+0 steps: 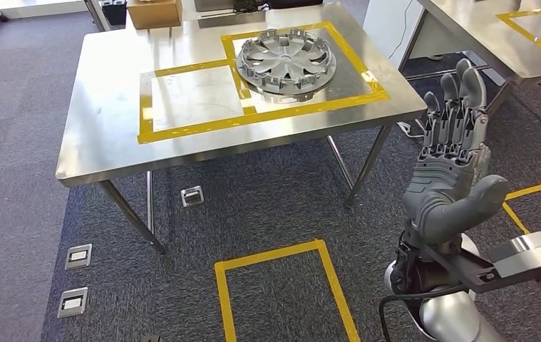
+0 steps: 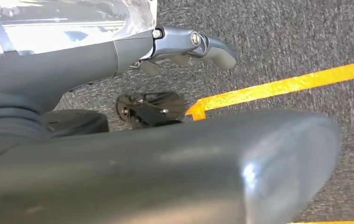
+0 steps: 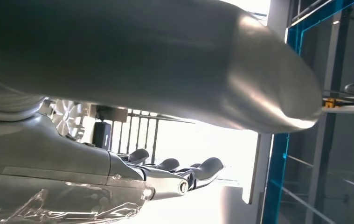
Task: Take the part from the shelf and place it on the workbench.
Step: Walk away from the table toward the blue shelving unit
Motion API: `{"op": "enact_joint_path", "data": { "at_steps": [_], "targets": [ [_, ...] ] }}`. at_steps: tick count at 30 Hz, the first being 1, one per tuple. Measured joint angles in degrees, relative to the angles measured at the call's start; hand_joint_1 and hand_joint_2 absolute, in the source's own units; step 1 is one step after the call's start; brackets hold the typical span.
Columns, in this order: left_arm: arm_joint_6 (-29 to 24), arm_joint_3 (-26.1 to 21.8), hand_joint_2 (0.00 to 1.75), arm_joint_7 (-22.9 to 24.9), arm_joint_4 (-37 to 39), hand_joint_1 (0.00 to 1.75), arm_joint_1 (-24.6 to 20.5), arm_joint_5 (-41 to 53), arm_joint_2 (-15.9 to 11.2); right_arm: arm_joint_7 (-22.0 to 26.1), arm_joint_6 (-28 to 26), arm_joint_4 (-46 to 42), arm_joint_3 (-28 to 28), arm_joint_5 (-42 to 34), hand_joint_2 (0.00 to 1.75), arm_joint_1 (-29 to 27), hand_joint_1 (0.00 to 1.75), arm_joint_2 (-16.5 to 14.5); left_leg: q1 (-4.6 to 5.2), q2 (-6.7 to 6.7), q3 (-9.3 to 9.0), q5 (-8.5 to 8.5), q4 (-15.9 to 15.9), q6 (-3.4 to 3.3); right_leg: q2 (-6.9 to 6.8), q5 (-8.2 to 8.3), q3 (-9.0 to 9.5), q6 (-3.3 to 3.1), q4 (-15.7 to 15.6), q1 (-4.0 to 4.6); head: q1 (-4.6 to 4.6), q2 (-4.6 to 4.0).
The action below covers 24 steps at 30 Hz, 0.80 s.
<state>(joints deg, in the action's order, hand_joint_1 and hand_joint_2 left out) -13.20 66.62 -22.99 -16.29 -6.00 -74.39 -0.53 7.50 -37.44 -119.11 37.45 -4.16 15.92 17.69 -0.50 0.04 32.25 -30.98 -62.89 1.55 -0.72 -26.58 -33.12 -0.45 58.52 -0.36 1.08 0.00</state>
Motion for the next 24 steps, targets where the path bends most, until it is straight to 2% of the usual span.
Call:
{"op": "enact_joint_path", "data": {
  "at_steps": [1,2,5,6,7,10,11,12,13,15,16,17,20,21,22,24],
  "targets": [
    [0.0,0.0,0.00,0.0,0.0,0.00,0.0,-0.1,0.0,0.0,0.0,0.0,-0.3,0.0,0.00,-0.4,0.00,0.0,0.07,-0.01,-1.30,0.59,2.6,-0.35,0.02,0.10,-0.28,0.29,0.2,0.08,0.01,0.00],
    [0.0,0.0,0.00,0.0,0.0,0.00,0.0,-0.1,-0.1,-0.1,-0.1,0.1,-0.5,0.0,0.00,-0.7,0.00,0.0,0.19,-0.03,-1.77,0.65,3.9,-0.73,0.04,0.26,-0.56,0.64,0.4,0.15,0.02,0.00],
    [-0.1,0.0,0.00,0.2,0.0,0.00,0.1,-0.3,-0.1,0.0,-0.1,0.1,-1.1,0.0,0.00,-1.8,0.00,0.1,0.26,0.00,-1.30,1.11,4.4,-1.94,0.13,0.66,-1.10,1.75,0.3,0.10,0.02,0.00],
    [-0.2,0.0,0.00,0.3,0.0,0.00,0.1,-0.3,-0.1,0.0,-0.1,0.1,-1.3,0.0,0.00,-2.2,0.00,0.1,0.13,0.05,-1.09,1.47,4.6,-2.34,0.19,0.01,-1.41,2.08,0.9,0.06,0.15,0.00],
    [-0.2,0.0,0.00,0.3,0.0,0.00,0.1,-0.3,-0.1,0.1,-0.1,0.1,-1.6,0.0,0.00,-2.5,0.00,0.2,-0.01,0.10,-0.84,1.82,4.8,-2.71,0.26,-1.37,-2.13,2.36,2.6,0.01,0.33,0.00],
    [-0.2,0.0,0.00,0.5,0.0,0.00,0.0,-0.3,-0.2,0.1,-0.2,0.2,-2.2,0.0,0.00,-3.6,0.00,0.4,-0.03,0.17,0.02,2.47,4.8,-3.15,0.35,-7.27,-5.78,2.97,12.6,-0.19,0.76,0.00],
    [-0.3,0.0,0.00,0.6,0.0,0.00,0.0,-0.3,-0.2,0.1,-0.2,0.2,-2.4,0.0,0.00,-4.0,0.00,0.4,0.01,0.18,0.29,2.62,4.7,-3.16,0.35,-8.03,-6.35,3.06,14.8,-0.21,0.77,0.00],
    [-0.4,0.0,0.00,0.7,0.0,0.00,0.0,-0.3,-0.2,0.0,-0.3,0.3,-2.6,0.0,0.00,-4.3,0.00,0.4,0.03,0.18,0.56,2.74,4.5,-3.13,0.35,-7.71,-6.03,3.07,15.1,-0.21,0.79,0.00],
    [-0.4,0.0,0.00,0.7,0.0,0.00,0.0,-0.4,-0.2,-0.1,-0.3,0.3,-2.8,0.0,0.00,-4.6,0.00,0.4,0.04,0.18,0.79,2.84,4.4,-3.08,0.34,-6.42,-4.68,3.00,13.2,-0.20,0.80,0.00],
    [-0.5,0.0,0.00,0.6,0.0,0.00,0.0,-0.5,-0.2,-0.8,-0.3,0.6,-3.3,-0.1,0.00,-5.0,0.00,0.4,0.12,0.16,1.17,2.97,4.0,-2.84,0.35,-3.33,-0.37,2.68,5.7,-0.14,0.79,0.00],
    [-0.5,0.0,0.00,0.6,0.0,0.00,0.0,-0.6,-0.2,-1.5,-0.3,0.9,-3.6,-0.3,0.00,-5.3,0.00,0.4,0.20,0.13,1.39,3.06,3.9,-2.59,0.36,-2.49,1.29,2.44,2.5,-0.05,0.80,0.00],
    [-0.5,0.0,0.00,0.6,0.0,0.00,0.0,-0.6,-0.1,-2.5,-0.3,1.4,-3.9,-0.4,0.00,-5.8,0.00,0.4,0.24,0.12,1.61,3.22,3.8,-2.26,0.37,-2.20,2.14,2.17,0.6,0.07,0.78,0.00],
    [-0.5,0.0,0.00,0.8,-0.1,0.00,-0.1,-0.8,-0.1,-8.2,-0.3,5.1,-4.7,-1.5,0.00,-7.7,0.00,0.4,0.15,0.08,2.03,3.65,3.8,-1.17,0.38,-1.86,1.90,1.15,-0.2,0.20,0.79,0.01],
    [-0.6,0.0,0.00,1.0,-0.1,0.00,-0.1,-0.8,-0.1,-9.9,-0.1,6.9,-4.8,-2.6,0.00,-8.2,0.00,0.4,0.12,0.05,2.17,3.15,3.5,-0.86,0.31,-1.55,1.78,0.74,-0.5,0.09,0.76,0.01],
    [-0.6,0.0,0.00,1.2,-0.1,0.00,-0.1,-0.8,0.0,-10.9,0.3,9.0,-4.9,-4.4,0.00,-8.6,0.00,0.4,0.09,0.01,2.58,1.96,2.3,-0.58,0.18,-1.20,1.63,0.32,-0.7,-0.08,0.67,0.00],
    [-0.8,0.0,0.00,1.6,-0.1,0.00,-0.1,-0.8,0.0,-11.0,1.9,14.6,-4.9,-11.0,0.00,-9.2,0.00,0.1,0.01,-0.02,4.51,-1.97,-3.3,-0.17,-0.08,-0.67,1.14,-0.17,-0.9,-0.21,0.40,0.00]
  ]
}}
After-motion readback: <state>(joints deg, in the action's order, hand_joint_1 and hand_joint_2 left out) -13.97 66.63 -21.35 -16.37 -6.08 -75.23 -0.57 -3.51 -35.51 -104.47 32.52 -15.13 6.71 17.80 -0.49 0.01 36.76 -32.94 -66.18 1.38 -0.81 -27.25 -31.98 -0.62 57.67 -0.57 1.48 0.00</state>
